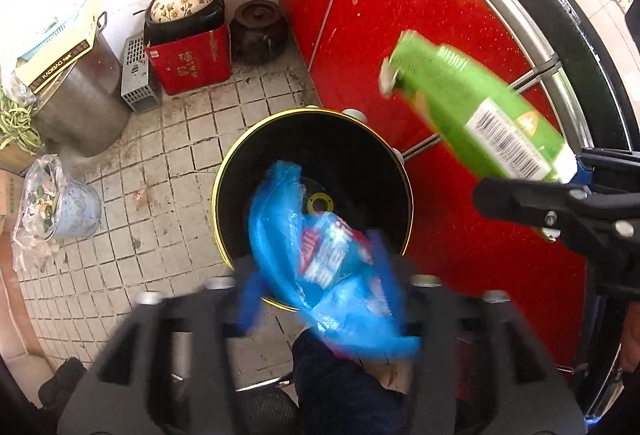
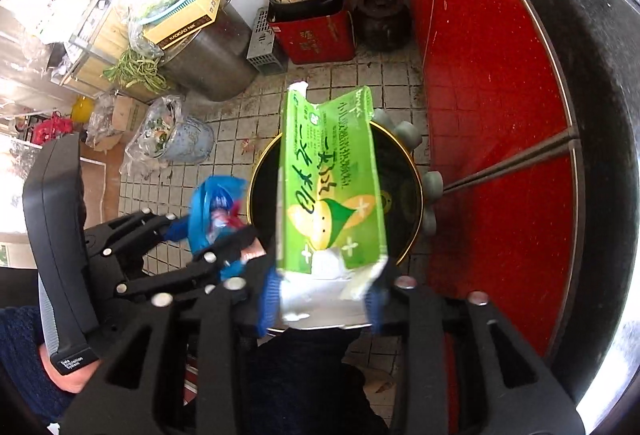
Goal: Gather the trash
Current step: 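Swing both open tools back to the counter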
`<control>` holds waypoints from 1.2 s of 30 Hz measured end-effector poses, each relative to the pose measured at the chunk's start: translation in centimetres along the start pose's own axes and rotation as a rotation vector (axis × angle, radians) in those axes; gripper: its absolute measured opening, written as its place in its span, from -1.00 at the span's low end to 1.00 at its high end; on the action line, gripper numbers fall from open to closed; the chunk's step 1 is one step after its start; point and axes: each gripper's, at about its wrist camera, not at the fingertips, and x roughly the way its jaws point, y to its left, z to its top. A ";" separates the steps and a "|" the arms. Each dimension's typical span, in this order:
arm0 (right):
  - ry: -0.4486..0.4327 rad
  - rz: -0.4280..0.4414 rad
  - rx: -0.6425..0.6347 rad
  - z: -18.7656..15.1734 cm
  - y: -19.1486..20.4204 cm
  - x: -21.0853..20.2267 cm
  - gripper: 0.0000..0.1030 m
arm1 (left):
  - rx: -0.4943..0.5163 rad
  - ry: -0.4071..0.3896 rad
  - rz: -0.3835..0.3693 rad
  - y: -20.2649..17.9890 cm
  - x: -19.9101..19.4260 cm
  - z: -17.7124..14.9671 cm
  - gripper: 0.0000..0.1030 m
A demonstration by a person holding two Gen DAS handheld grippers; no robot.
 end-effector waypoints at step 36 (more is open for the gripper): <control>-0.608 -0.498 1.185 -52.2 -17.0 -32.7 0.61 | 1.218 -0.092 -0.351 -46.2 -14.2 -13.3 0.88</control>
